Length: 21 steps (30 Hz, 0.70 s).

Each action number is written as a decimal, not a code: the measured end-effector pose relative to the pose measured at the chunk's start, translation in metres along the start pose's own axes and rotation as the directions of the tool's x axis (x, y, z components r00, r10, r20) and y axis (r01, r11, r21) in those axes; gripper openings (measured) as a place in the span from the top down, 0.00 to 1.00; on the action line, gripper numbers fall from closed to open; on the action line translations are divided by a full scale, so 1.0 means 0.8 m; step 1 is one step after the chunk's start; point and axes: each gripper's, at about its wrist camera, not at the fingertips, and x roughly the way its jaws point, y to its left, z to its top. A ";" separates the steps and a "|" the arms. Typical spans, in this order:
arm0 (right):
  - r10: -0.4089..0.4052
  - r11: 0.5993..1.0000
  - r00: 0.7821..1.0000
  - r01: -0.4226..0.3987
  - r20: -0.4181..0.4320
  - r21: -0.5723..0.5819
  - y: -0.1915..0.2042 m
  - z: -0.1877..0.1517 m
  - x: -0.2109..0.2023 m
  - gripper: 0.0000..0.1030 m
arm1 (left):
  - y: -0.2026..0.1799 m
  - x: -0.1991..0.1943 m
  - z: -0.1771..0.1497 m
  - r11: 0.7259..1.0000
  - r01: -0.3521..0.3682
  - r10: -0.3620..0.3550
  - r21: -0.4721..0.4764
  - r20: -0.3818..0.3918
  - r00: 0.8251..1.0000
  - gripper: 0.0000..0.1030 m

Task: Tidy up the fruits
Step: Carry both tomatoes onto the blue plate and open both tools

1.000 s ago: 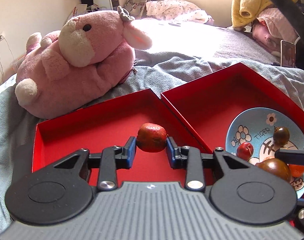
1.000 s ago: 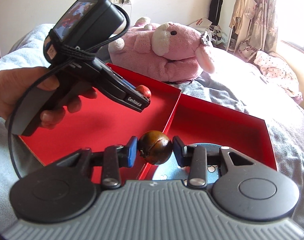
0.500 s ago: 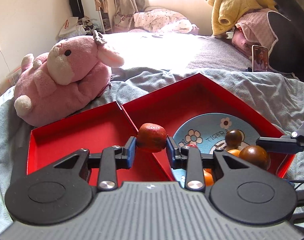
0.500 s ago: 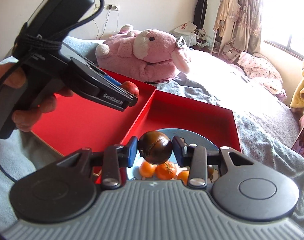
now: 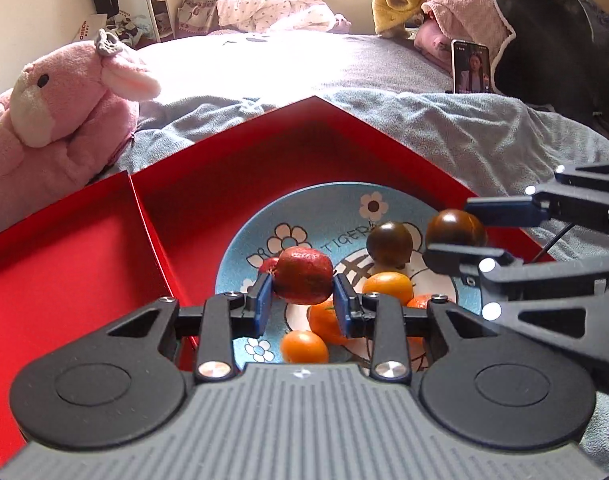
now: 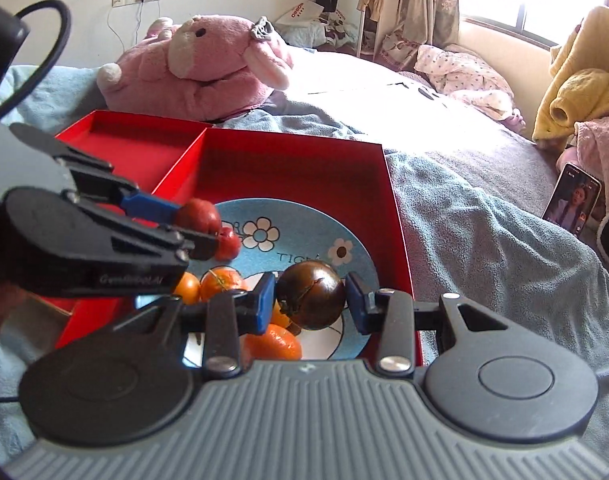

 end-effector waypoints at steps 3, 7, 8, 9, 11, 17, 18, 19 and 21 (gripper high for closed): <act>-0.004 1.000 1.000 0.004 -0.016 0.020 -0.002 0.010 0.022 0.60 | 0.001 0.019 -0.007 1.000 0.006 -0.006 0.005 -0.020 1.000 0.63; 0.012 0.999 0.999 -0.010 -0.041 0.046 0.000 0.025 0.049 0.59 | 0.004 0.024 -0.010 1.000 0.021 -0.021 0.004 -0.007 1.000 0.62; 0.016 0.999 0.999 -0.014 -0.050 0.048 0.003 0.028 0.056 0.59 | 0.003 0.024 -0.011 1.000 0.018 -0.018 0.011 -0.003 1.000 0.62; 0.018 0.999 0.998 -0.016 -0.060 0.049 0.005 0.031 0.063 0.59 | 0.002 0.023 -0.011 1.000 0.015 -0.015 0.019 0.002 1.000 0.61; 0.018 0.999 0.997 -0.014 -0.072 0.052 0.008 0.035 0.075 0.59 | 0.001 0.024 -0.012 1.000 0.013 -0.013 0.026 0.006 1.000 0.60; 0.006 1.000 0.996 -0.003 -0.085 0.029 0.019 0.043 0.088 0.59 | 0.000 0.015 -0.016 1.000 0.006 -0.006 0.030 0.020 1.000 0.43; 0.005 1.000 0.996 -0.003 -0.087 0.026 0.021 0.043 0.087 0.59 | -0.001 0.012 -0.016 1.000 0.004 -0.004 0.031 0.022 1.000 0.43; 0.002 1.000 0.996 0.000 -0.089 0.023 0.022 0.043 0.085 0.58 | -0.002 0.009 -0.016 1.000 0.003 -0.004 0.029 0.023 1.000 0.43; 0.000 1.000 0.996 0.003 -0.092 0.026 0.022 0.041 0.080 0.58 | -0.002 0.001 -0.017 1.000 0.000 -0.001 0.024 0.028 1.000 0.43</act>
